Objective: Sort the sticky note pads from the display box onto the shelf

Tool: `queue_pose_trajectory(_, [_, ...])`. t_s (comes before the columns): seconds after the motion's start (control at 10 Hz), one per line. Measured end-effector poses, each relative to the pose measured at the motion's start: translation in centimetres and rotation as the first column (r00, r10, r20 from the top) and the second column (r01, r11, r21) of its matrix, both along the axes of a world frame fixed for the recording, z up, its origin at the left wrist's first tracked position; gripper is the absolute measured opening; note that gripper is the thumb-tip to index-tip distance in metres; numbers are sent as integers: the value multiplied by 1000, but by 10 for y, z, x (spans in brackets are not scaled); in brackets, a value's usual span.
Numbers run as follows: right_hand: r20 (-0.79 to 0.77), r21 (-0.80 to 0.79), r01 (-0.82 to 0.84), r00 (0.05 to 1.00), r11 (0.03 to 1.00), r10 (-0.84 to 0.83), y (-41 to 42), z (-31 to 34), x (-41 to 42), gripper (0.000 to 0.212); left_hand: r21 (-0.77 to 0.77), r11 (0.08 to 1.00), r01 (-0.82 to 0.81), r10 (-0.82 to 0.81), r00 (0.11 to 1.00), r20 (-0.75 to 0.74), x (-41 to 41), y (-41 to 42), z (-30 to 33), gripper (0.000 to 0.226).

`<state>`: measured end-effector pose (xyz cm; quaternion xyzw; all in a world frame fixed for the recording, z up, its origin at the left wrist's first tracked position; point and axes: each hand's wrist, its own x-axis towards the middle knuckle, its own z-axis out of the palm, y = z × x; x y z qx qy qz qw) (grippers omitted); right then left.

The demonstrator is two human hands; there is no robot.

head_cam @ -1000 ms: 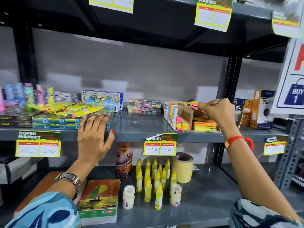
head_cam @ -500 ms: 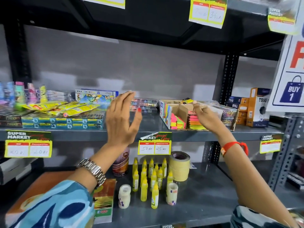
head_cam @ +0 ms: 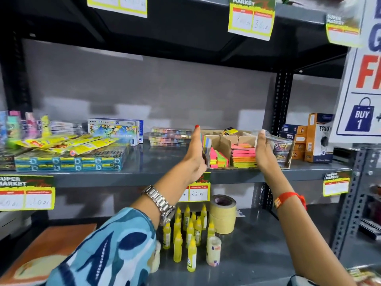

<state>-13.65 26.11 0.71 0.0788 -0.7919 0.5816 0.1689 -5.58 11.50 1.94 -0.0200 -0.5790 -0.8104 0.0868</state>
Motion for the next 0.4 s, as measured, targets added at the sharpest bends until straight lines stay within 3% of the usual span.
queue_pose_trajectory(0.2, [-34,14,-41,999,999,41,-5,-4,-2,83,-22,997,-71,71,997,-19,-14,-1,-5,72])
queue_pose_trajectory(0.3, [-68,37,-50,996,998,52,-3,-5,-1,80,7,999,-31,31,1000,1,-16,-6,-4,72])
queue_pose_trajectory(0.4, [-135,28,28,991,999,-24,4,-6,4,80,-40,999,-31,31,999,-15,-7,-6,-2,67])
